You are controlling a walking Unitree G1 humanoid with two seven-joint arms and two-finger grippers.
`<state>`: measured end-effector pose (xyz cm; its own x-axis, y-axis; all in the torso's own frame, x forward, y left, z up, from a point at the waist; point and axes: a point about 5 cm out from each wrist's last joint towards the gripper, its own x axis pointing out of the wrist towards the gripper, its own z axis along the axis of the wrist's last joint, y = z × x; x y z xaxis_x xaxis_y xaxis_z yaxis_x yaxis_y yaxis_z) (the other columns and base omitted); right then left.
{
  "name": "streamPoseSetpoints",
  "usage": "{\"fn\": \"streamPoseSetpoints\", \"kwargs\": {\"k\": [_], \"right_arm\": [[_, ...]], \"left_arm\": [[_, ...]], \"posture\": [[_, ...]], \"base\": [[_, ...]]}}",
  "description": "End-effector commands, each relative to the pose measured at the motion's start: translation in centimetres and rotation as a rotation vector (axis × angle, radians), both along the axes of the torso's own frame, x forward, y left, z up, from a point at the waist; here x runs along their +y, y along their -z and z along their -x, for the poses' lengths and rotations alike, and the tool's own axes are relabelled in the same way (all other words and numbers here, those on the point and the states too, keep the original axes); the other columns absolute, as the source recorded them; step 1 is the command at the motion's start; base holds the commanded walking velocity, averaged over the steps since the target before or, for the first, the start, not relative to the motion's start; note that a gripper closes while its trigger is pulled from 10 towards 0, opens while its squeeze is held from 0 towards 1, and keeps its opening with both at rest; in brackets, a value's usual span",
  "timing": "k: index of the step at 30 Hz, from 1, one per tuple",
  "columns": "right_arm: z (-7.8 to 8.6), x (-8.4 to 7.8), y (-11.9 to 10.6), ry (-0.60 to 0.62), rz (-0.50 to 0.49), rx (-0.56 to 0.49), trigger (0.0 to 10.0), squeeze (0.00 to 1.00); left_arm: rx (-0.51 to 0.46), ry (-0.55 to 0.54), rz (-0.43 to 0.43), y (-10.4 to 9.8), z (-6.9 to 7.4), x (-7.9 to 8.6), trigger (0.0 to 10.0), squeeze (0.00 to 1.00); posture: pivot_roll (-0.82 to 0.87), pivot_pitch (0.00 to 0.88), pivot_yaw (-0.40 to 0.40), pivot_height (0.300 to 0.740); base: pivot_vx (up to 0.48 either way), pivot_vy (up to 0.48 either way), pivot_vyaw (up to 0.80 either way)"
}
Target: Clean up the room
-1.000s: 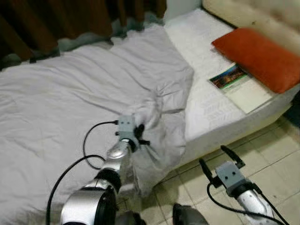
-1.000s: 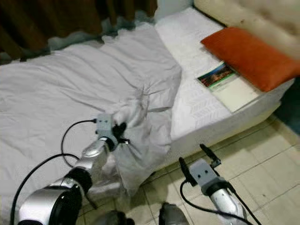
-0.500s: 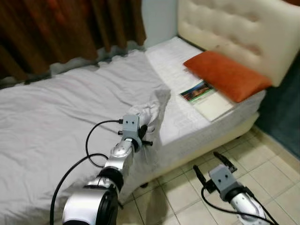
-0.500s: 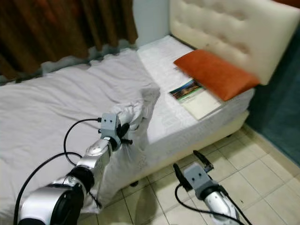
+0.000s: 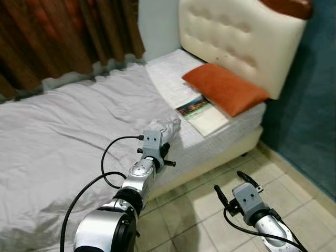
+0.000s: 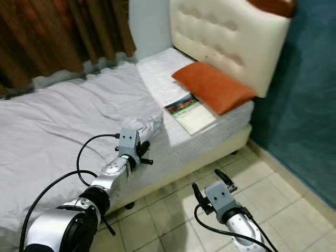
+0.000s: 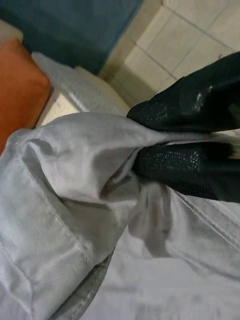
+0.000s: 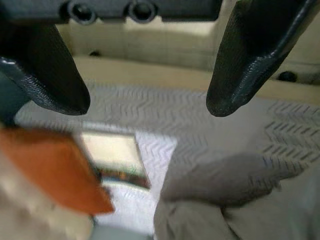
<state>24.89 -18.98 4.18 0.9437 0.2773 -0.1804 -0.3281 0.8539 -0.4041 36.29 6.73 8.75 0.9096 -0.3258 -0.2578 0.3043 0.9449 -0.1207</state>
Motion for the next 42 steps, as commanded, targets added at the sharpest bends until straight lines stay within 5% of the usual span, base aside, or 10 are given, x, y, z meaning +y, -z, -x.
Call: {"fn": "streamPoseSetpoints", "kwargs": {"k": [1,10,16,22,24,25,32,38,40,42], "right_arm": [[-0.2,1.8,-0.7,-0.093,-0.049,-0.004,10.0,0.0],[0.0,2.4,-0.3,-0.168,-0.023,0.016,10.0,0.0],[-0.1,2.3,-0.1,-0.177,-0.006,0.035,10.0,0.0],[0.0,2.6,0.2,-0.194,0.004,0.049,10.0,0.0],[0.1,2.7,0.2,-0.199,0.006,0.052,10.0,0.0],[0.1,2.8,0.3,-0.206,0.012,0.054,10.0,0.0],[0.3,2.6,0.3,-0.202,0.016,0.055,10.0,0.0],[0.5,2.5,0.6,-0.205,0.022,0.066,10.0,0.0],[0.4,2.6,0.6,-0.206,0.024,0.065,10.0,0.0],[0.1,2.4,0.2,-0.17,-0.014,0.045,10.0,0.0]], "left_arm": [[-0.013,0.02,-0.018,0.0,0.0,0.3,10.0,0.0],[-0.018,0.026,-0.03,-0.2,-0.1,-0.1,10.0,0.0],[0.048,0.187,-0.171,1.8,1.7,-2.6,10.0,0.0],[0.058,0.241,-0.14,2.3,2.6,-4.4,10.0,0.0],[0.059,0.252,-0.128,2.2,2.7,-4.9,10.0,0.1],[0.053,0.27,-0.1,1.9,2.9,-5.8,10.0,1.0],[0.017,0.264,0.037,0.0,2.5,-7.5,10.0,1.0],[-0.024,0.233,0.073,-1.1,1.8,-7.4,10.0,1.0],[-0.032,0.23,0.082,-1.1,1.7,-7.1,10.0,1.0],[-0.073,0.183,0.089,-0.4,1.2,-3.7,10.0,1.0]], "posture": [[-0.24,0.084,0.131,0.74],[-0.22,0.093,0.115,0.74],[-0.21,0.097,0.111,0.74],[-0.22,0.101,0.109,0.74],[-0.22,0.101,0.109,0.74],[-0.22,0.101,0.109,0.74],[-0.23,0.104,0.111,0.74],[-0.22,0.098,0.111,0.74],[-0.22,0.093,0.112,0.74],[-0.2,0.07,0.121,0.74]], "base": [[0.0,-0.48,0.0],[0.0,-0.48,0.0],[0.0,-0.145,0.0],[0.0,0.0,0.0],[0.0,0.0,0.0],[0.0,0.0,0.0],[0.0,0.0,0.0],[0.0,0.0,0.0],[0.0,0.0,0.0],[0.0,0.0,0.0]]}}
